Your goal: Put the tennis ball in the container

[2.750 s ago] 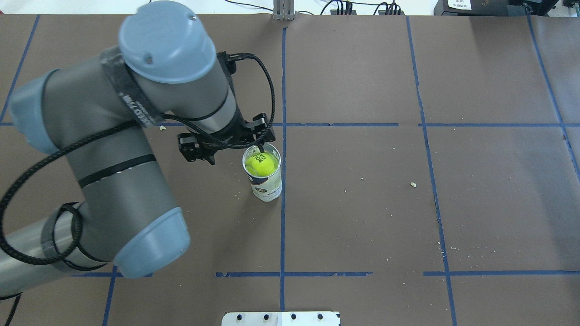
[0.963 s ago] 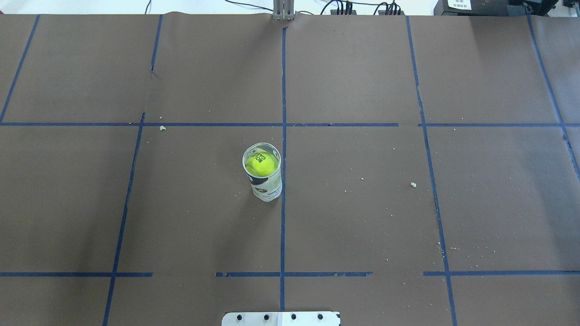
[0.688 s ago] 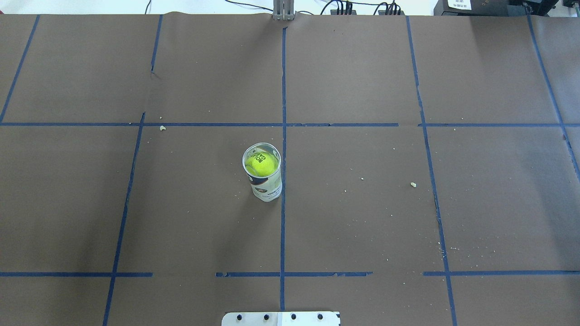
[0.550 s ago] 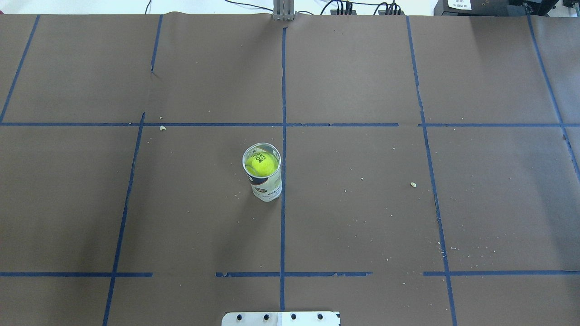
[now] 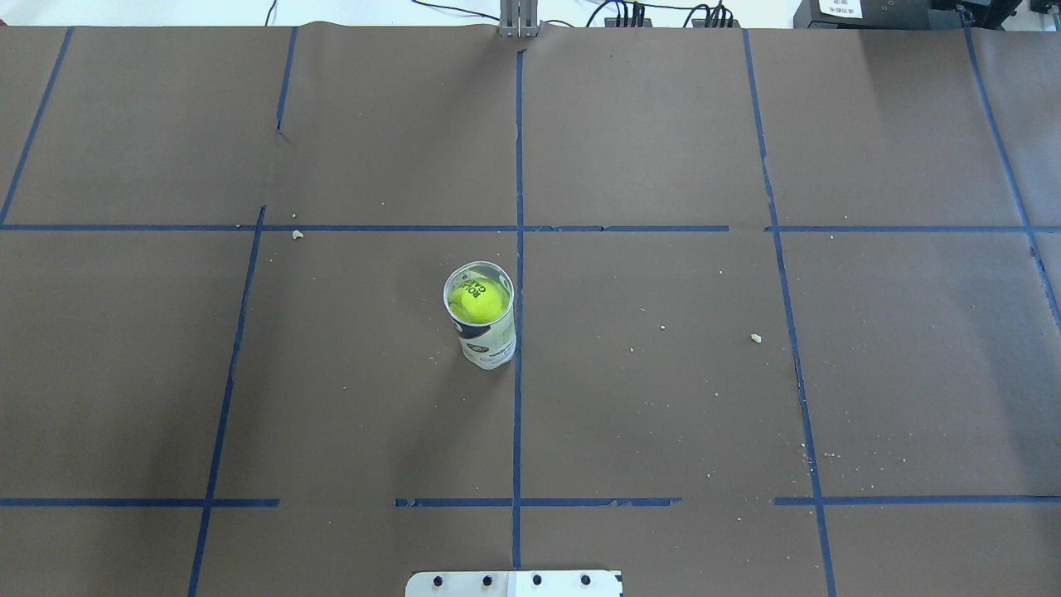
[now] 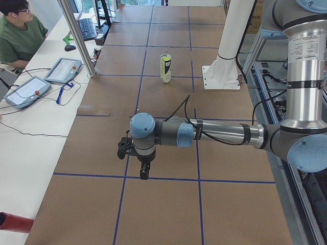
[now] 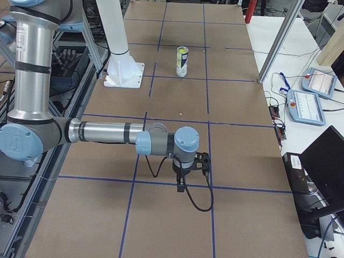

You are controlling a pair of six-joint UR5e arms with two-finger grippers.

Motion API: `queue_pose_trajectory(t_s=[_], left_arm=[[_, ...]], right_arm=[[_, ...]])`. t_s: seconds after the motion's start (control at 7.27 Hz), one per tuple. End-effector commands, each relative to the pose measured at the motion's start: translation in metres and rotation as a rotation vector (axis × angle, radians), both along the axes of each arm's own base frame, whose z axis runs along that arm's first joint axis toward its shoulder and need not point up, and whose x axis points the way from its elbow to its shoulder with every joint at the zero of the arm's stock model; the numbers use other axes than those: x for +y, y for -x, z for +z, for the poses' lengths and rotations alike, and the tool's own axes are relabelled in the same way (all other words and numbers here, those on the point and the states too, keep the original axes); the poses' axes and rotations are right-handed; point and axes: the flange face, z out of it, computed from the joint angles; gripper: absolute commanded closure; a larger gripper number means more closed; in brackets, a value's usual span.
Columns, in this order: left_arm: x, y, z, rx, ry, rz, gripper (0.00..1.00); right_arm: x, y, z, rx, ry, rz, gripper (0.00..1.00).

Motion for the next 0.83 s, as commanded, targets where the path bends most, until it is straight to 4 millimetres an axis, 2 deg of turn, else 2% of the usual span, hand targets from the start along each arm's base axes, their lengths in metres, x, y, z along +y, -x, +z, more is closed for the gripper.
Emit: queue_pose_trajectory(t_s=[0.0,0.69], left_arm=[[-0.0008,-0.0001,-0.0038,0.001,-0.009,0.002,0.00],[-0.0016,0.0000,-0.0060,0.000,-0.011,-0.001,0.00]], right_arm=[[-0.0008,0.0000,-0.0007,0.000,-0.001,0.000,0.00],[0.0000,0.0000,0.0000,0.000,0.000,0.000,0.00]])
